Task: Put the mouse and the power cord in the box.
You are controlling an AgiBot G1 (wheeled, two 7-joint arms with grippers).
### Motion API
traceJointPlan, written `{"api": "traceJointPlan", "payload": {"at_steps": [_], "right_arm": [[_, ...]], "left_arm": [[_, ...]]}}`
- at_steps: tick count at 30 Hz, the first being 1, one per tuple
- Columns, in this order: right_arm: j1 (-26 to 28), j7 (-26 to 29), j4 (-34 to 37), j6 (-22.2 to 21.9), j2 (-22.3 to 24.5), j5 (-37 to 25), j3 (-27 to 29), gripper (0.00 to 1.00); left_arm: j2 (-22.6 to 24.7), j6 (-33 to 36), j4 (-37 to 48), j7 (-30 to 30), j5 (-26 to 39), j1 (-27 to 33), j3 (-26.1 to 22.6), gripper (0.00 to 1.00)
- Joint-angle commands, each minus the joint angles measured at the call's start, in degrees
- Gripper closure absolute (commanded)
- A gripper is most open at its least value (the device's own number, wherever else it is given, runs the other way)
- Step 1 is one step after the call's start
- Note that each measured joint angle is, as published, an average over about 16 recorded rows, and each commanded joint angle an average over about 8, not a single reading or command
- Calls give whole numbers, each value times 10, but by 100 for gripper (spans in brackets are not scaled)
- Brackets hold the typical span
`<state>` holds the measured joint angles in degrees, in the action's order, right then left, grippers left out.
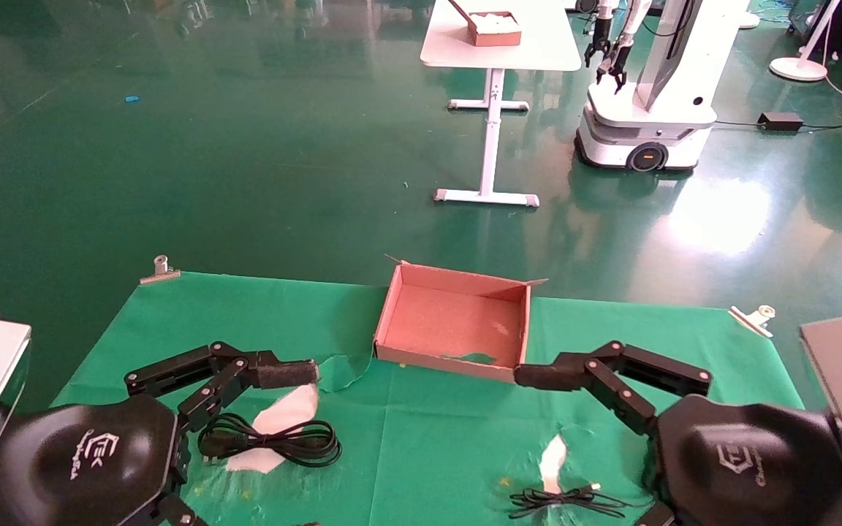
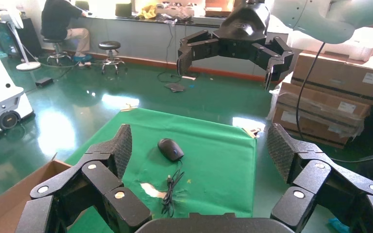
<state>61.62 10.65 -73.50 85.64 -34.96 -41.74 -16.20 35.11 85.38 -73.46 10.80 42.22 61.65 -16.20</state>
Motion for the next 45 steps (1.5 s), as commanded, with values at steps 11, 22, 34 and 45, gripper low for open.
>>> {"api": "traceJointPlan", "payload": {"at_steps": [11,22,34,45], "right_arm": [[0,0,0,0,0,0,0,0],[0,0,0,0,0,0,0,0],[-3,-2,-1,-2,4,-14,-5,0],[28,25,-35,-36,26,-198,-63,0]], "left_arm": [[0,0,0,0,0,0,0,0],[0,0,0,0,0,0,0,0],[-5,1,-7,0,20,4,-7,0],[27,0,-37,100,386,150,-148,0]]}}
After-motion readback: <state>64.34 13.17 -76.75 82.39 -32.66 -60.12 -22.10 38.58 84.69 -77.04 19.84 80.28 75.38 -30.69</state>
